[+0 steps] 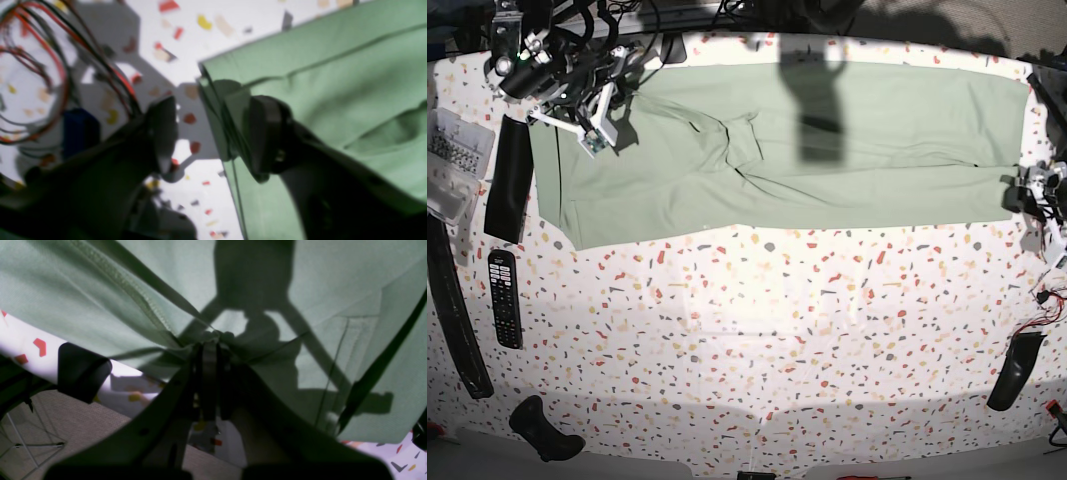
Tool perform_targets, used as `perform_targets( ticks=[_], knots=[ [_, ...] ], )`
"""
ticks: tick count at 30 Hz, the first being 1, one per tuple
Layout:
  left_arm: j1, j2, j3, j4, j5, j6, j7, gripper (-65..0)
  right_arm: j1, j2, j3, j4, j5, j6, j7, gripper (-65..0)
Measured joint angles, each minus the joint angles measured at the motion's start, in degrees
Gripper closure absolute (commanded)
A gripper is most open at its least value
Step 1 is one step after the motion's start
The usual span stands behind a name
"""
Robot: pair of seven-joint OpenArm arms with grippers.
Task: Fold the T-shirt properly
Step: 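Pull the strip end with the right gripper away from the left gripper, then regrasp the strip's other end with the left gripper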
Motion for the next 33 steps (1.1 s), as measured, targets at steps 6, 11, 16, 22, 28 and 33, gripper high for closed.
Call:
perform_targets(
  ticks=[6, 11, 16, 22, 28, 33],
  knots=[
    [0.0, 0.17, 0.0, 0.04, -8.26, -0.02, 3.67, -40.2, 0.0, 0.0, 0.0, 0.0, 0.02, -0.02, -0.02, 0.0],
    [1.11, 2.8, 0.0, 0.04, -7.96, 0.0, 3.76, -40.1, 0.0, 0.26, 0.04, 0.0, 3.56, -0.31, -0.44, 0.0],
    [1.42, 3.85, 0.0, 0.07, -3.65, -0.04, 3.48, -39.5, 0.0, 0.28, 0.04, -0.02, 4.28, -0.42, -0.46, 0.0],
    [1.4, 3.61, 0.0, 0.61, -3.39, -0.02, 3.48, -39.5, -0.02, 0.26, 0.04, -0.02, 4.31, -0.42, -0.46, 0.0],
    [1.4, 0.74, 0.0, 2.49, -9.7, -0.02, 3.87, -21.9, 0.0, 0.26, 0.04, -0.02, 4.31, -0.42, -0.46, 0.0],
    [1.42, 0.92, 0.0, 2.51, -12.07, 0.0, 4.57, -14.5, 0.0, 0.26, 0.04, -0.02, 4.28, -0.42, -0.46, 0.0]
  ],
)
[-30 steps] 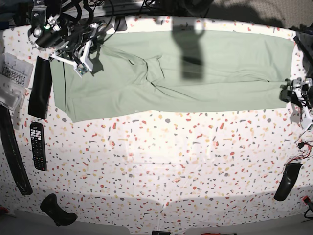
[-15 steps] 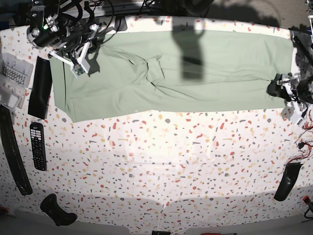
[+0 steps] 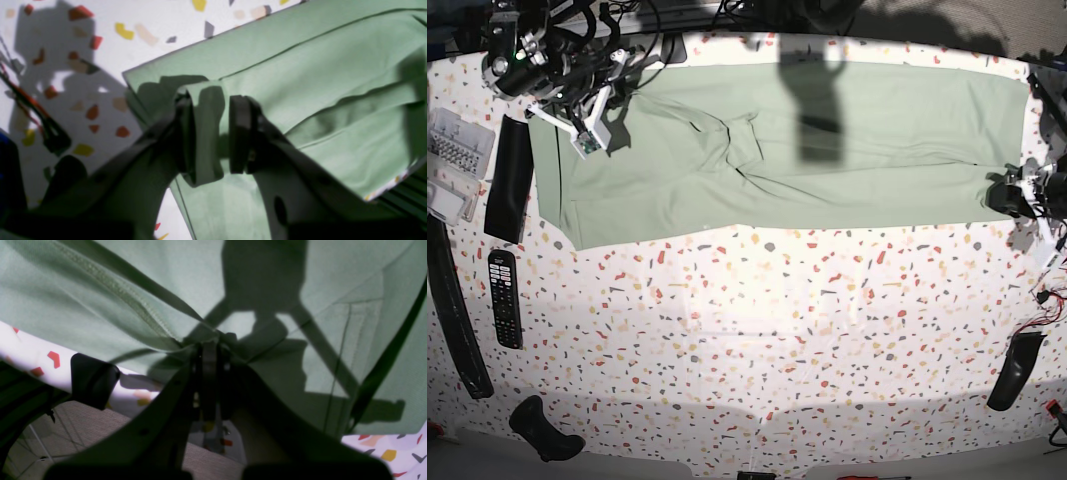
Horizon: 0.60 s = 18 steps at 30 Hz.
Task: Fold the T-shirt properly
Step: 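Regrasp the strip's other end with the left gripper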
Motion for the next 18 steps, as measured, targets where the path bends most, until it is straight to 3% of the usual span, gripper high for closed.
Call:
perform_targets(
  ticks=[9, 14, 18],
  knots=[
    [0.0, -0.09, 0.0, 0.0, -0.24, 0.0, 0.83, -14.5, 0.0, 0.0, 0.0, 0.0, 0.0, 0.0, 0.0, 0.0],
    [0.0, -0.07, 0.0, 0.0, -5.86, 0.0, 0.79, -14.5, 0.0, 0.02, 0.0, 0.0, 0.0, 0.0, 0.0, 0.0],
    [0.07, 0.22, 0.0, 0.0, -5.75, 0.0, 0.85, -14.6, 0.0, 0.0, 0.0, 0.0, 0.0, 0.0, 0.0, 0.0]
  ],
)
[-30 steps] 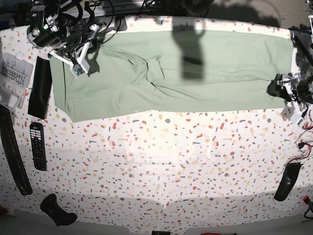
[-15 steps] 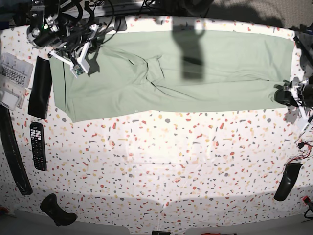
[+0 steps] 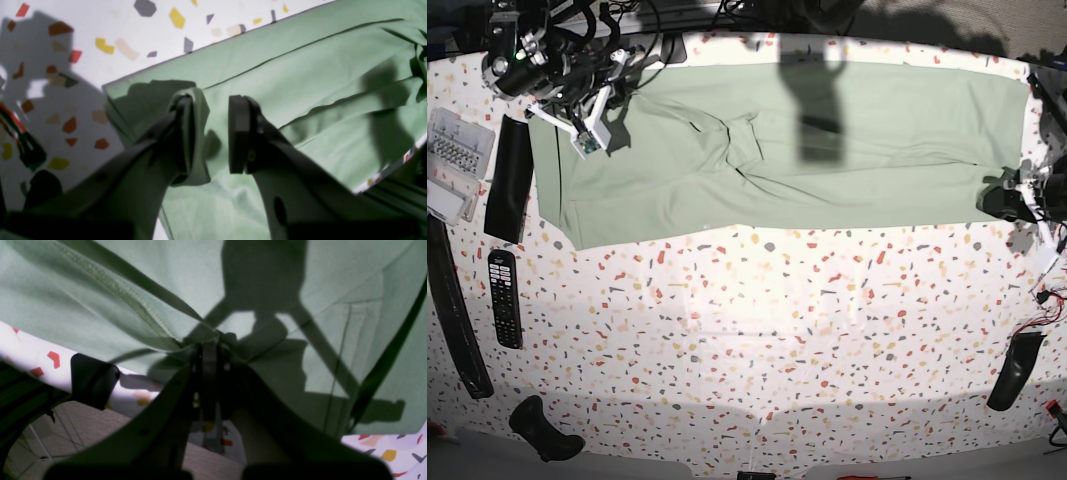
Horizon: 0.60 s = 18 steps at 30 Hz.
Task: Fold the T-shirt properly
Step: 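Regrasp the strip's other end with the left gripper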
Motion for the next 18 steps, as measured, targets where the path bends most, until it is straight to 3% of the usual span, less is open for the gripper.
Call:
perform_targets(
  ticks=[4, 15, 18],
  knots=[
    [0.46, 0.2, 0.0, 0.0, 0.0, -1.7, -0.02, -14.6, 0.0, 0.0, 0.0, 0.0, 0.02, 0.0, 0.0, 0.0],
    [0.57, 0.37, 0.0, 0.0, 0.44, -1.66, -1.57, -14.6, 0.0, 0.0, 0.0, 0.0, 0.0, 0.0, 0.0, 0.0],
    [0.59, 2.14, 0.0, 0.0, 5.77, -1.66, -1.51, -14.6, -0.02, 0.0, 0.0, 0.0, 0.02, 0.0, 0.0, 0.0]
  ],
)
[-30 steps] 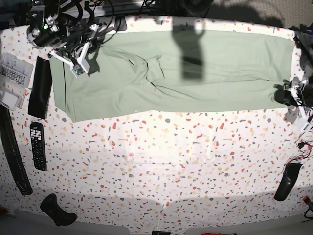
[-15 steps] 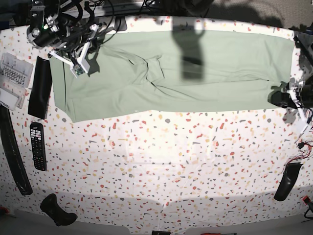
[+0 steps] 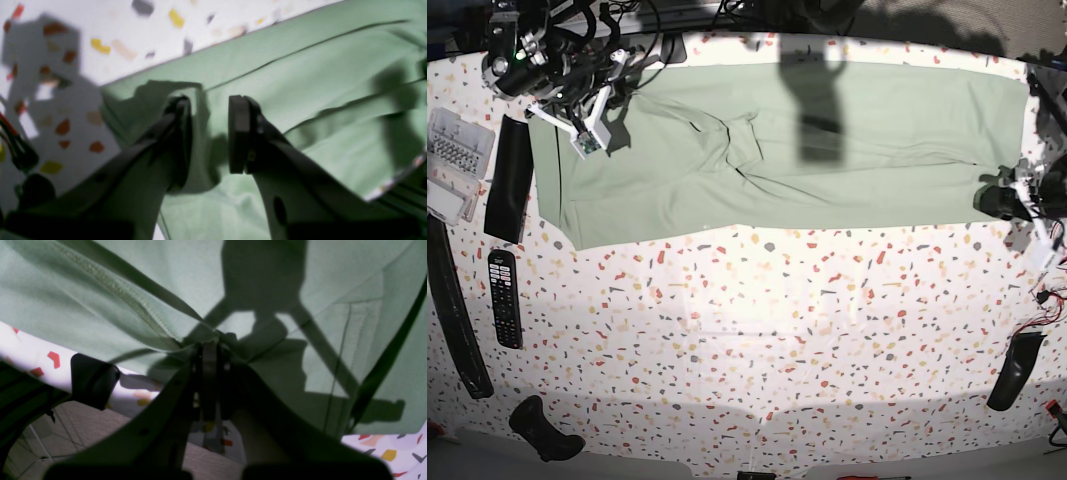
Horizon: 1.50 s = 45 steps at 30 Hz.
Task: Fold the T-shirt properly
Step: 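Regrasp the strip's other end with the left gripper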
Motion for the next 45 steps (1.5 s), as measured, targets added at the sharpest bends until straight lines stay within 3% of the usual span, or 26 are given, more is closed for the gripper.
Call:
perform_targets(
  ticks=[4, 14, 30, 32, 35, 41, 45],
  knots=[
    [0.15, 2.1, 0.0, 0.0, 2.1, -0.02, -0.31, -14.6, 0.02, 0.0, 0.0, 0.0, -0.02, 0.0, 0.0, 0.0],
    [-0.04, 0.37, 0.0, 0.0, 0.39, 0.0, -1.66, -14.6, 0.02, 0.0, 0.0, 0.0, 0.0, 0.0, 0.0, 0.0],
    [-0.15, 0.39, 0.0, 0.0, -0.85, 0.0, -4.42, -13.5, 0.02, 0.0, 0.0, 0.0, 0.0, 0.0, 0.0, 0.0],
    [-0.17, 0.39, 0.0, 0.0, -0.85, 0.0, -5.03, -10.4, 0.02, 0.0, 0.0, 0.0, -0.02, 0.0, 0.0, 0.0],
    [-0.15, 0.42, 0.0, 0.0, -0.85, 0.0, -4.96, -0.7, 0.02, 0.0, 0.0, 0.0, 0.0, 0.0, 0.0, 0.0],
    [-0.13, 0.13, 0.0, 0.0, -1.07, -0.24, -2.78, 0.0, 0.26, 0.0, 0.0, 0.0, -0.63, 0.0, 0.0, 0.0],
    [-0.02, -3.26, 0.0, 0.04, -9.92, -0.31, 1.01, 0.0, 0.81, -0.15, -0.04, 0.02, -4.61, 0.17, 0.31, 0.0]
  ],
)
